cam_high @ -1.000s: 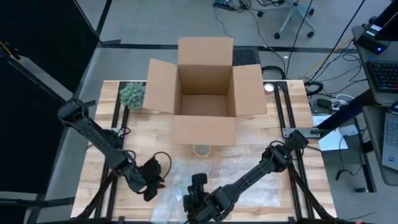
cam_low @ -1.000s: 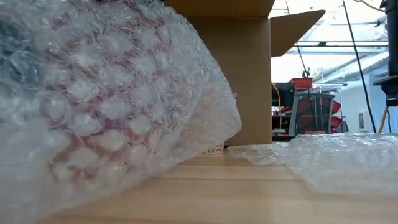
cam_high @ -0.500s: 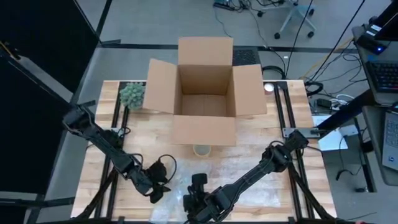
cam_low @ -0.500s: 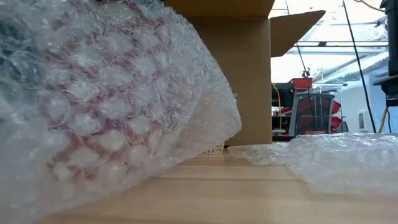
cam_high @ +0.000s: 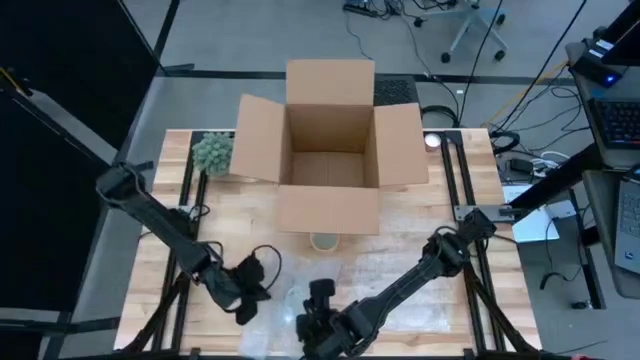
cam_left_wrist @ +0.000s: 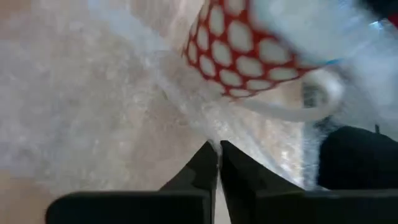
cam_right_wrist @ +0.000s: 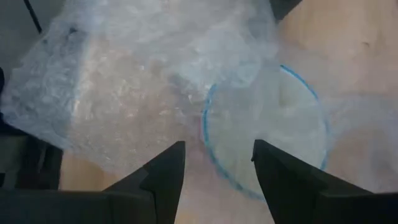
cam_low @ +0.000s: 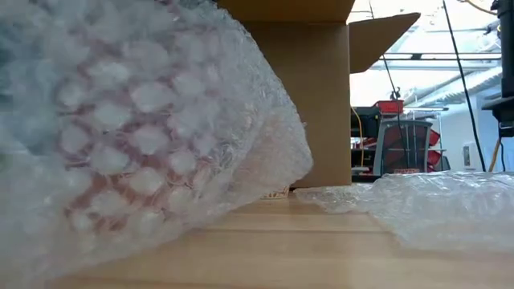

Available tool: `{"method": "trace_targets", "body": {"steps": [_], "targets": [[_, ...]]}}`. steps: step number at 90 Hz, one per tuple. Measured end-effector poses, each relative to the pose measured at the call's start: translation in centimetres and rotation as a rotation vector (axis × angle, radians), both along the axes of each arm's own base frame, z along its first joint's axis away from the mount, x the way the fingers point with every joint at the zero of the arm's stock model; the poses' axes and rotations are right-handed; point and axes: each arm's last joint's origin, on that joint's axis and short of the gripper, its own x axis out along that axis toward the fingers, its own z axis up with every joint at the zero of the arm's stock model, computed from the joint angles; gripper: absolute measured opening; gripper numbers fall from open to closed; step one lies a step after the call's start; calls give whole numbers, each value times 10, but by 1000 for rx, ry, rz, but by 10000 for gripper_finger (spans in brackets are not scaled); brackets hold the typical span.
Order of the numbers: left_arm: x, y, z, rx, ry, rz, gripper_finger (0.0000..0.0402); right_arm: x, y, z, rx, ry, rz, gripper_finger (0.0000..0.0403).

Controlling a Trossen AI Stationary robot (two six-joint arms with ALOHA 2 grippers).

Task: Wrap mug
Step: Wrap the red patterned mug with bubble wrap

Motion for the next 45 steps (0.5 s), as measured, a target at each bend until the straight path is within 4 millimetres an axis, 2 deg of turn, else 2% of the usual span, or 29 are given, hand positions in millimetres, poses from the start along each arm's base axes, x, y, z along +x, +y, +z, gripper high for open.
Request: {"method": "trace_targets", "body": {"steps": [12, 26, 45], "targets": [[-9, 11, 40, 15, -83, 12, 0, -8, 2, 14, 9, -15, 11, 176], [-12, 21, 80, -2, -247, 32, 0, -5, -1, 17, 18, -32, 2, 176], [2, 18, 106, 13, -402, 7, 0, 1, -7, 13, 20, -30, -19, 176]]}}
